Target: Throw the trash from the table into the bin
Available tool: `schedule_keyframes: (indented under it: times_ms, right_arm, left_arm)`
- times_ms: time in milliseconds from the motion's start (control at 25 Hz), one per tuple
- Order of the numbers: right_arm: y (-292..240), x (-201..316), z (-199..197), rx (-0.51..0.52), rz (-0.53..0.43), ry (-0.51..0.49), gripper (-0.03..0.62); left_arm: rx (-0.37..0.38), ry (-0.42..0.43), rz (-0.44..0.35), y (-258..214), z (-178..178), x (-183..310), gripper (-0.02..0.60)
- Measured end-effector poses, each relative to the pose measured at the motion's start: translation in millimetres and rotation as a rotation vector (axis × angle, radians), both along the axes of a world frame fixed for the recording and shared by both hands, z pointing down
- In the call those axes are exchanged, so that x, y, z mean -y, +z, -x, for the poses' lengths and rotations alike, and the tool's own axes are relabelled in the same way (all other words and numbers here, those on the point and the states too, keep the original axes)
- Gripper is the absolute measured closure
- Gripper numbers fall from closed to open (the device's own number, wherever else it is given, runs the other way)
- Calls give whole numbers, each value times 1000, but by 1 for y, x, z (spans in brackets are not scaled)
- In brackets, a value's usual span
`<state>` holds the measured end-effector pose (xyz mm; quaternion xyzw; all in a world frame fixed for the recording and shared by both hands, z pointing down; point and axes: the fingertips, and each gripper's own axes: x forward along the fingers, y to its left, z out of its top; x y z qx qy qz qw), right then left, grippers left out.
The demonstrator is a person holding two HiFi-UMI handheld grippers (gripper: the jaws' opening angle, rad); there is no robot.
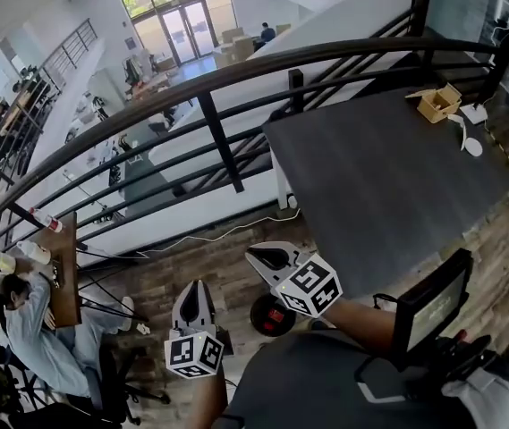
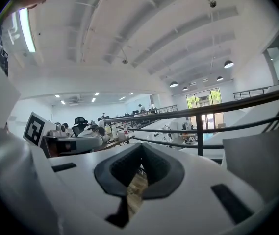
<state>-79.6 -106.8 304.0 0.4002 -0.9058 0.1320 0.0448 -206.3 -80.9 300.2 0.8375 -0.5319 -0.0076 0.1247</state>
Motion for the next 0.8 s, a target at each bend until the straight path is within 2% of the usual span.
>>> schedule_keyframes:
  times_ms: [240, 800]
  right_arm:
    - [6, -1, -3, -39, -20, -6, 583]
    - [13, -7, -7, -37, -5, 7, 583]
  left_arm:
    - [6, 2, -11, -7, -2, 0, 572]
    - [4, -13, 14, 2, 2, -5, 572]
